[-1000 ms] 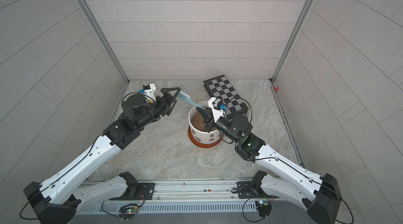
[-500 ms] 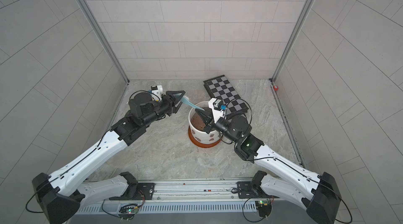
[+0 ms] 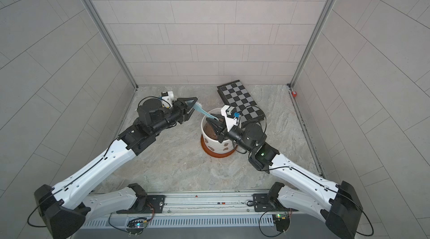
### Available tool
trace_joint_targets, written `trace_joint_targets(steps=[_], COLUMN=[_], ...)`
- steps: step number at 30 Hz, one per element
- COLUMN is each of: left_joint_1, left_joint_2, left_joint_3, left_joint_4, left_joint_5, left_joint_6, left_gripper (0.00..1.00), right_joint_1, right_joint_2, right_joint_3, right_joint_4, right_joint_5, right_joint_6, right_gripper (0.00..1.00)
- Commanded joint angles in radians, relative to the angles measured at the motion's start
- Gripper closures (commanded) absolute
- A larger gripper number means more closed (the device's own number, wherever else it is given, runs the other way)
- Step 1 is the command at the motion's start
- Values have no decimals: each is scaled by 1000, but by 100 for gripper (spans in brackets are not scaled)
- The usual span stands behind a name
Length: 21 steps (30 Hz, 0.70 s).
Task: Scrub the dried mud off the ceramic pot
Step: Pick up the brush from the center of the board.
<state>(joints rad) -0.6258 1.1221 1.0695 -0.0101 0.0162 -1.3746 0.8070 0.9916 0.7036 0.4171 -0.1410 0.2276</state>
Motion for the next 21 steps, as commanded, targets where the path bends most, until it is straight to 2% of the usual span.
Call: trace_joint_targets(steps=[1,3,8,21], left_joint_1=[1,1,-3,-3], left_joint_2=[-9,-5,2,0], left_joint_3=[-9,-9,-8,-23], left_joint_4=[1,1,-1,-21], left_joint_5=[9,13,18,26], left_joint_6=[47,47,36,23], left_gripper=[83,83,84,84], right_joint_1=[0,0,0,-28], right_joint_2=[8,16,62,108], right_joint_3=[12,23,52,54], right_joint_4=[11,14,35,164], right_joint_5=[-8,-9,-16,-53], right_joint_6=[1,-6,-26,-10], right_gripper=[64,61,60,68])
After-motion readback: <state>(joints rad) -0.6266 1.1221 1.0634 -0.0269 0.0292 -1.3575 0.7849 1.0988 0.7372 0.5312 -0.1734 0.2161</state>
